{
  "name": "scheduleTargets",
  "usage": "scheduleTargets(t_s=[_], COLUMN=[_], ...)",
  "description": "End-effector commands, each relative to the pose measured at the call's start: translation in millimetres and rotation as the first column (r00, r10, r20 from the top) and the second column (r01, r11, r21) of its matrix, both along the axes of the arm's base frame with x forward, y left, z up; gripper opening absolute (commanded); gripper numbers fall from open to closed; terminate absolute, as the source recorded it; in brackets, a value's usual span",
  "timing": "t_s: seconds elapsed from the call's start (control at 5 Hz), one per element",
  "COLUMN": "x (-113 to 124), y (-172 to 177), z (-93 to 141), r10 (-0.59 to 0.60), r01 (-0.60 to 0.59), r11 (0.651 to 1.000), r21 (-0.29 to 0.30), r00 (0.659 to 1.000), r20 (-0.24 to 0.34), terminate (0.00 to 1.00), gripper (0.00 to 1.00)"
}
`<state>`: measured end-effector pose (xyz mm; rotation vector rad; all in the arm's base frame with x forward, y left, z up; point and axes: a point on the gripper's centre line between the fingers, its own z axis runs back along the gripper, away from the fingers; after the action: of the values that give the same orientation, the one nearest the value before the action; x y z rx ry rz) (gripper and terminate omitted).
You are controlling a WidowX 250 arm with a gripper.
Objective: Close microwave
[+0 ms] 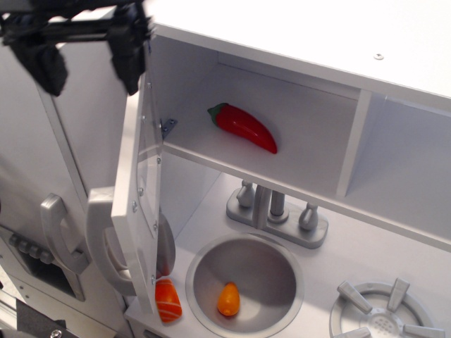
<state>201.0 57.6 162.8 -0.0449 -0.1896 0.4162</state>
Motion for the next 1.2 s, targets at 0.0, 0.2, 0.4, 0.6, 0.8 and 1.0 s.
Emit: scheduleTargets(t_s=[0.0,0.2,0.4,0.6,0.8,1.0], x=[1,7,16,23,34,47], y=[2,-16,-36,-60,-89,-115], z=[-13,-24,-35,-43,-42,-37], r10=[0.020,0.028,0.052,0.063,0.072,0.094], r01=[-0.020,-0.028,-0.052,-0.063,-0.073,-0.095], r11=[1.000,1.000,0.999,0.998,0.997,0.994], r21=[0.009,0.004,-0.003,-0.008,-0.030,-0.061], r00=[1.000,0.999,0.998,0.998,0.997,0.995], r20=[-0.018,-0.039,-0.034,-0.032,-0.032,-0.032], terminate=[0.00,0.00,0.00,0.00,0.00,0.00], gripper=[1.00,1.00,1.00,1.00,1.00,1.00])
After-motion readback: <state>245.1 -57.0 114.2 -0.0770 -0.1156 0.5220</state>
